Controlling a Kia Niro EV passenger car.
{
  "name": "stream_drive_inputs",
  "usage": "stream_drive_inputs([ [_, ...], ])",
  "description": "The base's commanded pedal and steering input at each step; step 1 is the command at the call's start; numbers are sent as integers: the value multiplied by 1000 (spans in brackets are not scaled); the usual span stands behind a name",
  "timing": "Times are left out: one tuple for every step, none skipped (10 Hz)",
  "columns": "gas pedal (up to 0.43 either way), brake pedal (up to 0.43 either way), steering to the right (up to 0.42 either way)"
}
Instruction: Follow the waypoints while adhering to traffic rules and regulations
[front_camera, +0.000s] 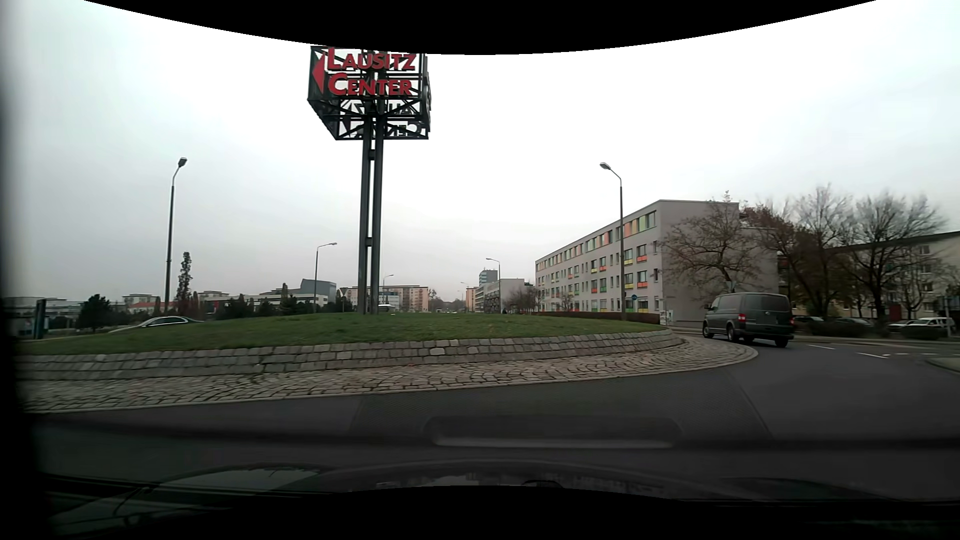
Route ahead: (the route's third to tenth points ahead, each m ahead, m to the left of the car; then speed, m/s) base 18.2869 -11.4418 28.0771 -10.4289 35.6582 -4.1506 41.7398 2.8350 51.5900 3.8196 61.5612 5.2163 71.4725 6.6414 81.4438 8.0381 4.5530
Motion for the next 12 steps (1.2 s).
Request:
stream_drive_inputs([
  [209,0,383],
  [209,0,416],
  [209,0,434],
  [209,0,448],
  [209,0,448],
  [209,0,445],
  [209,0,440],
  [209,0,429],
  [209,0,415],
  [209,0,398],
  [209,0,370],
  [209,0,330],
])
